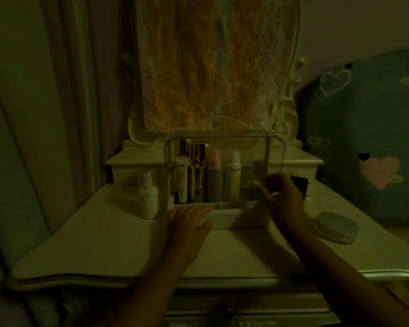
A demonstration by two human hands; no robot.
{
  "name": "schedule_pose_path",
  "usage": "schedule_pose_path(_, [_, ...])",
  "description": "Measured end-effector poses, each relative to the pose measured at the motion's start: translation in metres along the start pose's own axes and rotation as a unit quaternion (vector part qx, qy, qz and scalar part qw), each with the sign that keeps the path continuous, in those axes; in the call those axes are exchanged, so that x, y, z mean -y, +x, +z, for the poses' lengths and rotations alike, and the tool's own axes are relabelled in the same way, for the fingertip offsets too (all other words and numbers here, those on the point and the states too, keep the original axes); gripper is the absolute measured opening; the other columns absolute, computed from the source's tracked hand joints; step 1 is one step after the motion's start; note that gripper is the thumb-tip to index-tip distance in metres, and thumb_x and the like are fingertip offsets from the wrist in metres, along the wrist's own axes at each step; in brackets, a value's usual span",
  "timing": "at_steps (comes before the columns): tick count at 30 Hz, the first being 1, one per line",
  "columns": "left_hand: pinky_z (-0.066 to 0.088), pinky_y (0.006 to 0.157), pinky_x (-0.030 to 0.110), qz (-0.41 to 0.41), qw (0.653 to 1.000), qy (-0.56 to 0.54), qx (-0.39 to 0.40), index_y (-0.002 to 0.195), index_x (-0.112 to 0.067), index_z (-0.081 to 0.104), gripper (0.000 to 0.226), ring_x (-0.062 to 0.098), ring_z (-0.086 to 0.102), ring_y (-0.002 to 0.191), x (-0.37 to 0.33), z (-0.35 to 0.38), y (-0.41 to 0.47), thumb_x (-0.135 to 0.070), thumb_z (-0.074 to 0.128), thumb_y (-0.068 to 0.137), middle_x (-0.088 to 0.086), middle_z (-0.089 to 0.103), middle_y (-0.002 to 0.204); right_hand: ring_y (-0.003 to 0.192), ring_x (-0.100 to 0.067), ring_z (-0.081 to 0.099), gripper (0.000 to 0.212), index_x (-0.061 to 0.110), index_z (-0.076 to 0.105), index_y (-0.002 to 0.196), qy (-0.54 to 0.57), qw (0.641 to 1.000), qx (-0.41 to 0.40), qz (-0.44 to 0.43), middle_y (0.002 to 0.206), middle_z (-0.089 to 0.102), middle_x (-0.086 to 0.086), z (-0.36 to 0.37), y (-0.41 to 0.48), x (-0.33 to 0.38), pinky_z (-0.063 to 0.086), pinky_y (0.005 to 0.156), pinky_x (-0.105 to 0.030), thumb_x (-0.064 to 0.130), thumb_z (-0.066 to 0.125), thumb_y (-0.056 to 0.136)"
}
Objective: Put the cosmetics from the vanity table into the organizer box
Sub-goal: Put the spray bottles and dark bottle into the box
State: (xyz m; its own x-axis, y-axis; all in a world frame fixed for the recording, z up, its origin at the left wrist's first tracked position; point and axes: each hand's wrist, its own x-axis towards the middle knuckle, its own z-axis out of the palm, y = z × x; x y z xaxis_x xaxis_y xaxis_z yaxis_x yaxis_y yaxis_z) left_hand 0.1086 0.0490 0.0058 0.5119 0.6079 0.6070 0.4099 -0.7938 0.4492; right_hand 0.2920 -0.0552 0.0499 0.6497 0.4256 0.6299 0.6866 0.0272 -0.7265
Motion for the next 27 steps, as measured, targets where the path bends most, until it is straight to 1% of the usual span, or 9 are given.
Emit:
schedule_pose_path(3, [0.010,0.100,0.020,0.000,1.000,0.000,0.001,0.120,-0.031,0.056,0.034,0.012,0.044,0.122,0.000,0.000,0.000,-0.031,0.058,0.085,-0.009,0.057,0.127,0.081,-0.012,0.057,0.024,0.012,0.058,0.099,-0.014,0.999,-0.028,-0.023,0.091,0.059,0.000,-0.022,-0.004,-0.006,0.048,0.069,-0.018,0.017,0.069,0.079])
schedule_pose_path(7, [0.011,0.101,0.022,-0.003,1.000,0.002,0.003,0.119,-0.030,0.056,0.035,0.014,0.044,0.122,0.000,0.001,0.000,-0.029,0.059,0.085,-0.006,0.058,0.127,0.096,-0.027,0.055,0.031,0.007,0.057,0.101,-0.051,0.995,-0.083,-0.007,0.106,0.055,-0.013,-0.046,0.003,-0.015,0.051,0.079,-0.037,0.014,0.072,0.075])
schedule_pose_path(9, [0.012,0.100,0.023,-0.003,1.000,0.001,-0.001,0.119,-0.030,0.057,0.035,0.015,0.045,0.121,-0.001,0.001,0.000,-0.027,0.060,0.084,-0.006,0.058,0.126,0.106,-0.029,0.050,0.040,0.008,0.056,0.108,-0.074,0.992,-0.101,0.013,0.119,0.049,-0.015,-0.055,0.010,-0.020,0.047,0.079,-0.028,0.014,0.075,0.073])
schedule_pose_path(11, [0.014,0.101,0.026,-0.006,1.000,-0.003,-0.004,0.118,-0.030,0.058,0.035,0.016,0.046,0.120,-0.001,0.000,-0.001,-0.027,0.061,0.084,-0.005,0.059,0.125,0.115,-0.028,0.046,0.050,0.010,0.052,0.118,-0.080,0.993,-0.083,0.036,0.129,0.044,-0.014,-0.060,0.018,-0.024,0.045,0.088,-0.027,0.014,0.074,0.073])
schedule_pose_path(13, [0.015,0.103,0.028,-0.011,1.000,-0.001,-0.002,0.119,-0.031,0.057,0.035,0.016,0.046,0.120,-0.002,0.000,-0.001,-0.028,0.060,0.084,-0.005,0.059,0.125,0.119,-0.027,0.046,0.059,0.010,0.045,0.129,-0.052,0.995,-0.044,0.066,0.136,0.043,-0.013,-0.061,0.025,-0.028,0.045,0.098,-0.039,0.013,0.072,0.076])
schedule_pose_path(15, [0.014,0.104,0.028,-0.013,1.000,0.003,0.002,0.120,-0.032,0.056,0.035,0.015,0.044,0.121,-0.002,0.000,-0.001,-0.029,0.059,0.085,-0.007,0.058,0.127,0.119,-0.028,0.049,0.062,0.012,0.041,0.134,-0.002,0.994,-0.007,0.107,0.136,0.047,-0.012,-0.061,0.031,-0.030,0.045,0.100,-0.047,0.011,0.069,0.078])
schedule_pose_path(19, [0.014,0.107,0.030,-0.020,1.000,0.009,0.016,0.122,-0.032,0.054,0.036,0.014,0.042,0.123,-0.002,-0.001,0.000,-0.030,0.057,0.086,-0.007,0.055,0.129,0.114,-0.029,0.055,0.057,0.014,0.044,0.132,0.033,0.988,0.025,0.149,0.130,0.054,-0.013,-0.060,0.037,-0.037,0.049,0.095,-0.046,0.012,0.067,0.080])
schedule_pose_path(24, [0.013,0.107,0.030,-0.021,1.000,0.008,0.015,0.122,-0.031,0.053,0.036,0.014,0.041,0.124,-0.001,-0.001,-0.001,-0.030,0.056,0.086,-0.007,0.055,0.130,0.104,-0.025,0.059,0.044,0.014,0.053,0.124,0.020,0.988,0.039,0.151,0.122,0.060,-0.011,-0.059,0.036,-0.044,0.049,0.060,-0.025,0.015,0.066,0.082])
schedule_pose_path(27, [0.014,0.106,0.029,-0.023,1.000,0.008,0.008,0.121,-0.030,0.055,0.036,0.015,0.042,0.123,-0.002,0.000,-0.001,-0.030,0.057,0.086,-0.006,0.056,0.129,0.096,-0.025,0.060,0.038,0.013,0.057,0.119,0.015,0.988,0.046,0.148,0.117,0.061,-0.010,-0.063,0.035,-0.042,0.050,0.058,-0.025,0.016,0.066,0.082])
